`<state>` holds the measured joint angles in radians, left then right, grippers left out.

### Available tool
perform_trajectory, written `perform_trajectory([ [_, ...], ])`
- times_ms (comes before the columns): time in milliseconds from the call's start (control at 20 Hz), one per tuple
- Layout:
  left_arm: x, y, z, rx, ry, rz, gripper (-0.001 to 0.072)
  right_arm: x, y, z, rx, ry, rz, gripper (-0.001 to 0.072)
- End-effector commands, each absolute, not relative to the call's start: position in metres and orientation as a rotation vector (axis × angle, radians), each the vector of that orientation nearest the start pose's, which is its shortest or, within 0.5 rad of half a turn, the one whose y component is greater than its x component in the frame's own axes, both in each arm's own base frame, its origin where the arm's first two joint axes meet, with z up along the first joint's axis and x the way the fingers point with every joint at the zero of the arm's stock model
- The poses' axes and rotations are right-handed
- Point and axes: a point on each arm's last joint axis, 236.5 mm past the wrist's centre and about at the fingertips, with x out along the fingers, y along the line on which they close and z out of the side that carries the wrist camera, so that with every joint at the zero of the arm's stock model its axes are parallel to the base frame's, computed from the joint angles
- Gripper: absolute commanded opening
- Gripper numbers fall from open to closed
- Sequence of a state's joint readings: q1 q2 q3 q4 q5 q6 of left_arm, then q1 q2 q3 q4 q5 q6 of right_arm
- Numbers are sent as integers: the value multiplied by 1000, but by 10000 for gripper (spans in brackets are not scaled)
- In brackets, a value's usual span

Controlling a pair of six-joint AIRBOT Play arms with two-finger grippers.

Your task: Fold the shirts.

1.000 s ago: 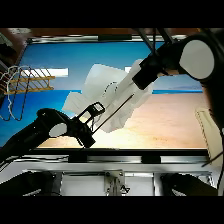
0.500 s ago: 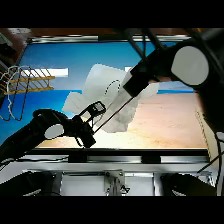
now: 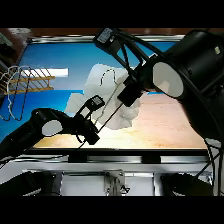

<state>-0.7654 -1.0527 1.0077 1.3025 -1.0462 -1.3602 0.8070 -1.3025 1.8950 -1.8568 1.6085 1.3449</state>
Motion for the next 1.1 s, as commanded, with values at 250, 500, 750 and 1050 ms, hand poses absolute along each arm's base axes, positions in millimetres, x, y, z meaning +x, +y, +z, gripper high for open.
perform_trajectory([
  [250, 219, -303, 60, 272, 1049, -968, 46, 312, 235, 230, -661, 895, 564, 598],
  [500, 217, -304, 61, 269, 1051, -973, 46, 353, 135, 280, -472, 797, 270, 598],
  [750, 200, -293, 52, 370, 1103, -1034, 46, 402, -4, 267, -104, 850, 87, 595],
  [1050, 191, -285, 47, 456, 1113, -1086, 46, 395, -9, 214, -738, 776, 830, 595],
])
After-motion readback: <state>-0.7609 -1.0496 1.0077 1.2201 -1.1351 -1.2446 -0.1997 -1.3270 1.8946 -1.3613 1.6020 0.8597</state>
